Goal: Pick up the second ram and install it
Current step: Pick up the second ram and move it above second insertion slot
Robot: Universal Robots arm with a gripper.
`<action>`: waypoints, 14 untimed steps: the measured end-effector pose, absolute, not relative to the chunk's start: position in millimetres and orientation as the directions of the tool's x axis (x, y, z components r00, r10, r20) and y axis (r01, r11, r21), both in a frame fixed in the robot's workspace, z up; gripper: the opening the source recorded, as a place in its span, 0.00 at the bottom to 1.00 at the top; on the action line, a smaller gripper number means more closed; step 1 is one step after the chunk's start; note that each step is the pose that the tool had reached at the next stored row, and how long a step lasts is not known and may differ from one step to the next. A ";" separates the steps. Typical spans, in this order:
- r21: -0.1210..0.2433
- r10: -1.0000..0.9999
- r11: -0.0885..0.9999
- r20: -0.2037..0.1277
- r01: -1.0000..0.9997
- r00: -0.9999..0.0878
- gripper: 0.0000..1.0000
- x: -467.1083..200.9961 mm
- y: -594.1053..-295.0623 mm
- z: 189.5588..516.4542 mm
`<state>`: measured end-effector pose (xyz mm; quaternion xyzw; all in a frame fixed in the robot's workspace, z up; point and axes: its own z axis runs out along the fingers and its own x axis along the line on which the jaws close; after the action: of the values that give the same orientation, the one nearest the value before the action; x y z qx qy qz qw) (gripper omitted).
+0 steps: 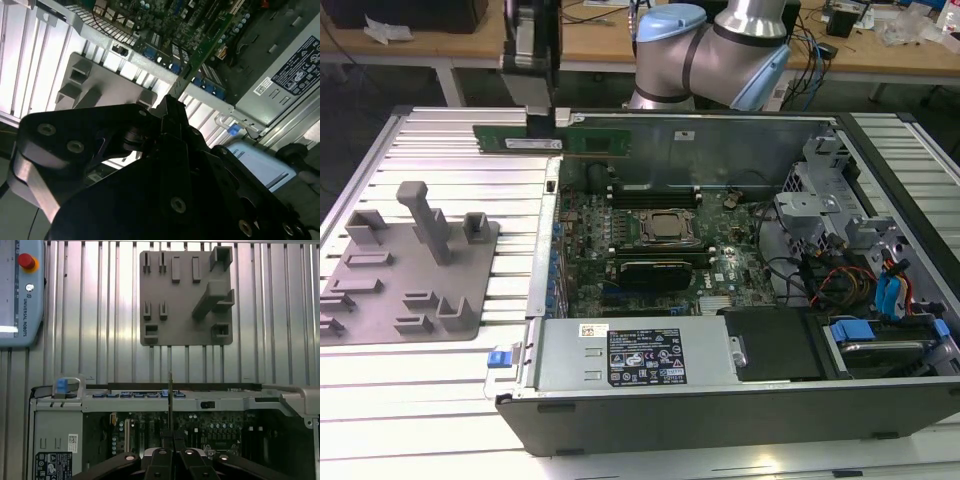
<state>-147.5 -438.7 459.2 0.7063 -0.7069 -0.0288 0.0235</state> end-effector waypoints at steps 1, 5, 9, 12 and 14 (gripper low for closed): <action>0.074 -1.000 0.001 -0.007 -0.997 -0.001 0.09 -140.3 -438.7 458.1; 0.075 -1.000 0.001 -0.007 -0.997 -0.001 0.09 -119.5 -438.8 455.2; 0.075 -1.000 0.001 -0.007 -0.997 -0.001 0.09 -99.6 -438.7 452.8; 0.075 -1.000 0.000 -0.007 -0.997 -0.001 0.09 -87.3 -438.8 451.5; 0.075 -1.000 0.001 -0.007 -0.997 -0.001 0.09 -78.6 -438.7 450.5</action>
<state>-78.6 -438.7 450.5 0.7063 -0.7069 -0.0292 0.0240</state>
